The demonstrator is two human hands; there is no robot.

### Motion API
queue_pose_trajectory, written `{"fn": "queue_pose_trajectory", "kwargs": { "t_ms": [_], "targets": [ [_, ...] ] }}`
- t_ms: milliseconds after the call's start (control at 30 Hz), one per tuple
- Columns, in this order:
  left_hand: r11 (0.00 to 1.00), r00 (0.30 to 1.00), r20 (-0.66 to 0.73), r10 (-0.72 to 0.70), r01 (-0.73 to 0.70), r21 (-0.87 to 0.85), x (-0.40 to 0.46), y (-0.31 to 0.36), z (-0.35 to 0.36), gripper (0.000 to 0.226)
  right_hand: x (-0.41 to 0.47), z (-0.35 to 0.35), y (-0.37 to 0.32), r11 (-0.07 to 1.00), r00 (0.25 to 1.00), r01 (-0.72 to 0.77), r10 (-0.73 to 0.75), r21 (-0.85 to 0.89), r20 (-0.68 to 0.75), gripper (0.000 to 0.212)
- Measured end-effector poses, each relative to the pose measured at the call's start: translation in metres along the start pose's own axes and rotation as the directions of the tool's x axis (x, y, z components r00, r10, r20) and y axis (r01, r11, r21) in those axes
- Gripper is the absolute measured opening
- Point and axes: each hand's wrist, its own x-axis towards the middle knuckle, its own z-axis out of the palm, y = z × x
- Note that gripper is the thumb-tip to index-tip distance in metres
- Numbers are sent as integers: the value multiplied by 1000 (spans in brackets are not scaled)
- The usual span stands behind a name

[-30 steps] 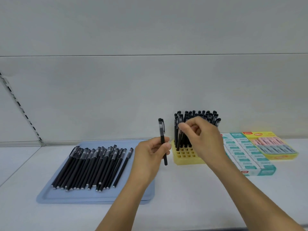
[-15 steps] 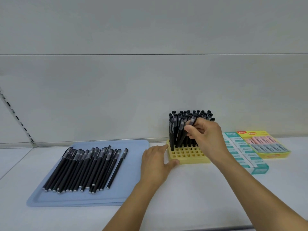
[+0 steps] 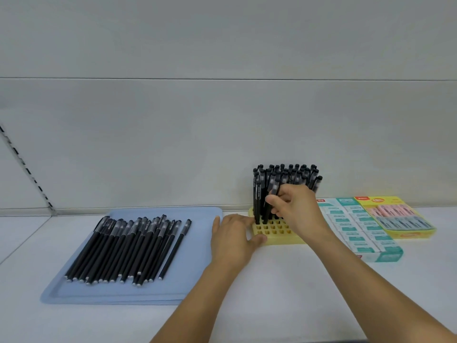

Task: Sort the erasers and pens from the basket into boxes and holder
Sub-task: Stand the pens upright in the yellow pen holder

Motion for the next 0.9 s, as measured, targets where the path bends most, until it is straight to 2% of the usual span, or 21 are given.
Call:
{"fn": "queue_pose_trajectory", "kwargs": {
  "t_ms": [100, 167, 233, 267, 333, 400, 467, 533, 633, 733, 800, 900],
  "targets": [
    [1000, 998, 58, -4, 4, 12, -3, 4, -6, 55, -3, -1, -3, 999, 1000, 0, -1, -42, -29, 19],
    [1000, 995, 97, -6, 5, 3, -13, 4, -16, 62, -12, -1, -7, 996, 985, 1, -17, -91, -172, 21],
    [1000, 997, 82, 4, -3, -12, -26, -3, -31, 63, -30, 3, -19, 1000, 944, 16, -21, -20, -329, 27],
    [1000, 999, 49, 1, 0, -4, -35, -12, -41, 62, -40, 8, -28, 998, 934, 56, -42, 30, -354, 24],
    [998, 998, -53, -34, 36, 48, -51, -36, -62, 59, -54, 26, -43, 992, 959, 123, -110, 34, -260, 14],
    [985, 979, -178, -100, 122, 120, -64, -67, -83, 56, -62, 52, -57, 982, 987, 161, -163, -98, -11, 19],
    [949, 948, -268, -172, 232, 213, -72, -92, -100, 54, -66, 80, -71, 945, 960, 215, -160, -244, 229, 28],
    [894, 930, -281, -238, 323, 311, -76, -112, -113, 57, -66, 105, -84, 904, 921, 283, -161, -321, 356, 32],
    [837, 924, -215, -317, 379, 395, -77, -133, -123, 63, -65, 130, -97, 833, 887, 342, -133, -434, 443, 43],
    [873, 921, -143, -363, 389, 293, -73, -145, -128, 63, -61, 136, -104, 819, 881, 297, -36, -490, 473, 38],
    [892, 918, -107, -381, 396, 216, -68, -148, -132, 55, -56, 133, -107, 821, 884, 261, 8, -508, 467, 30],
    [892, 904, -47, -424, 426, 152, -61, -146, -140, 42, -54, 129, -109, 829, 886, 192, 84, -526, 456, 29]
  ]
}}
